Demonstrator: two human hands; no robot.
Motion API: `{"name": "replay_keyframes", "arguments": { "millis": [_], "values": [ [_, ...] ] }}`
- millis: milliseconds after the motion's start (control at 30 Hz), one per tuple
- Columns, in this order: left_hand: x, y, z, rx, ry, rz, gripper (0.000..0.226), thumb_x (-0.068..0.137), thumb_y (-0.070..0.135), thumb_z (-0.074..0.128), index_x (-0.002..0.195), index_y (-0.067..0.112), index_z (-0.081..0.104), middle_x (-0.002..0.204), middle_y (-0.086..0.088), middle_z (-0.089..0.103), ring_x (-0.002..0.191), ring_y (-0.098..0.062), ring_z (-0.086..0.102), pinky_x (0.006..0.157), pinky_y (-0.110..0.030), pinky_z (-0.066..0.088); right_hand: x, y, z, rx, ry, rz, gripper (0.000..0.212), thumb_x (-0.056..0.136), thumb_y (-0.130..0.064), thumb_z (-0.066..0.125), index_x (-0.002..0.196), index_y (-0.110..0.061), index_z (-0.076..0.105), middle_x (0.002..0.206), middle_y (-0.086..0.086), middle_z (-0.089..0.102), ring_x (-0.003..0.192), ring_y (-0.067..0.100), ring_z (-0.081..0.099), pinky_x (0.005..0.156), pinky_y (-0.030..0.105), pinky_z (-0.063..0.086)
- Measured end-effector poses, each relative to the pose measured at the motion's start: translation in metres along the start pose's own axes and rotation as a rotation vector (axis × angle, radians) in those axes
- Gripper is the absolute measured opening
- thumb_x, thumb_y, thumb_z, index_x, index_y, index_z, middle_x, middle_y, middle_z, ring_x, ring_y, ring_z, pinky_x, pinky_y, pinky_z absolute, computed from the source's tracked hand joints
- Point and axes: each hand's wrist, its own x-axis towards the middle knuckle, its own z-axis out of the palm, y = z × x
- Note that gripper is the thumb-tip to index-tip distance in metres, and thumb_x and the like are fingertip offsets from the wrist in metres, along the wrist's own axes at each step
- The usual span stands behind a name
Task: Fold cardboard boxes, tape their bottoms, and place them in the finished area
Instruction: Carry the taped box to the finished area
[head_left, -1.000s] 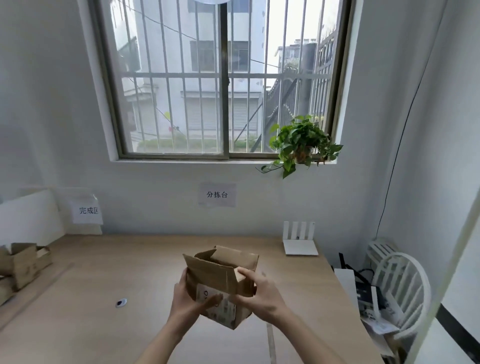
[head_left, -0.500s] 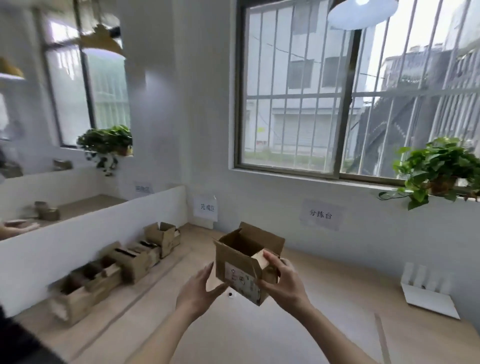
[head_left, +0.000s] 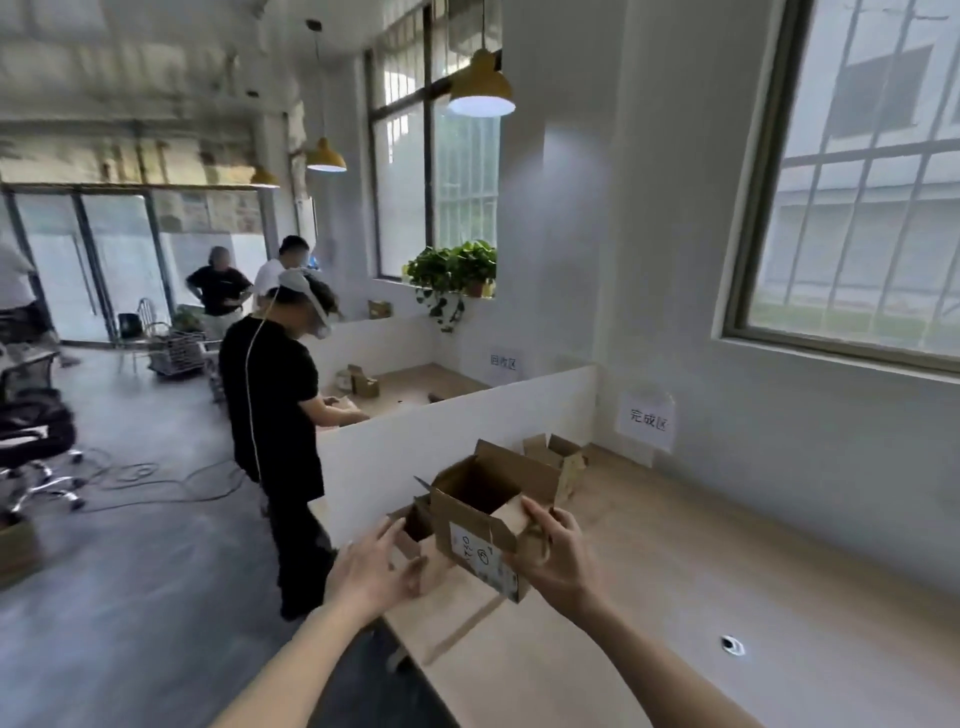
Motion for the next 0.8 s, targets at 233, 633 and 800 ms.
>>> {"name": "replay_keyframes", "arguments": {
  "millis": [233, 633, 800],
  "values": [
    [0.046, -0.126, 0.008, 0.01, -0.046, -0.168, 0.079, 0.092, 0.073, 0.046, 0.158, 0.035, 0.028, 0.166, 0.008, 0.024, 0.15, -0.018, 0.028, 0.122, -0.037, 0.024, 0.074, 0.0, 0.149, -0.008, -0.159, -0.024, 0.084, 0.076, -0.059, 0.075, 0.15, -0.047, 0.036, 0.15, -0.003, 0.038, 0.124, 0.02, 0.054, 0.101, 0.035, 0.052],
    [0.267, -0.213, 0.087, 0.026, -0.22, -0.128, 0.075, 0.092, 0.073, 0.046, 0.157, 0.038, 0.029, 0.164, 0.011, 0.028, 0.148, -0.018, 0.033, 0.117, -0.037, 0.034, 0.222, 0.126, 0.277, 0.01, -0.136, 0.063, 0.083, 0.08, -0.064, 0.069, 0.15, -0.056, 0.026, 0.157, -0.007, 0.027, 0.14, 0.019, 0.038, 0.109, 0.036, 0.044],
    [0.362, -0.166, 0.122, -0.064, -0.312, 0.018, 0.076, 0.092, 0.073, 0.049, 0.157, 0.041, 0.027, 0.164, 0.011, 0.028, 0.148, -0.02, 0.033, 0.119, -0.045, 0.034, 0.273, 0.178, 0.239, -0.046, -0.018, 0.192, 0.083, 0.077, -0.061, 0.073, 0.149, -0.048, 0.035, 0.148, -0.005, 0.036, 0.131, 0.019, 0.046, 0.104, 0.038, 0.05]
  ]
}}
